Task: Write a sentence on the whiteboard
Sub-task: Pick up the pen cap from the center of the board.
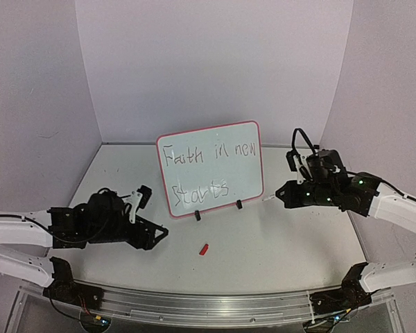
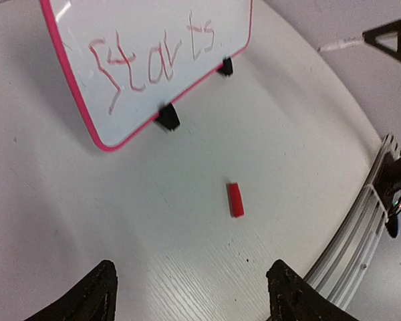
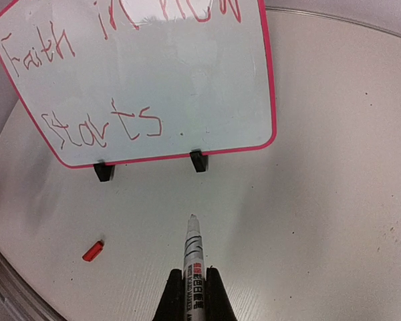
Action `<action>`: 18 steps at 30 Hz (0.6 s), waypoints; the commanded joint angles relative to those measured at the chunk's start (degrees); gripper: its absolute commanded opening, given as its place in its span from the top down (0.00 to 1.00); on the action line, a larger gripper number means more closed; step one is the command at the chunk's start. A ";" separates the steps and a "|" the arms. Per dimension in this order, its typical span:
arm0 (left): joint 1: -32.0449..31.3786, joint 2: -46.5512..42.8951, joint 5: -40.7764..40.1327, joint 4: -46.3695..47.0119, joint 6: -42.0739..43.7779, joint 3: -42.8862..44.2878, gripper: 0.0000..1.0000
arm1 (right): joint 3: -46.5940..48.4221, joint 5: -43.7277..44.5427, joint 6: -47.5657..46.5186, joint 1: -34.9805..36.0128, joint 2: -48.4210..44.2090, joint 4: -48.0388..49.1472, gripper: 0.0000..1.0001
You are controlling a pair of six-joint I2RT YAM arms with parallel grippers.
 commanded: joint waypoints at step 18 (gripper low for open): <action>-19.28 49.21 -12.19 -3.57 -1.25 28.65 0.21 | -8.93 -8.55 2.85 -0.49 -7.04 2.33 1.00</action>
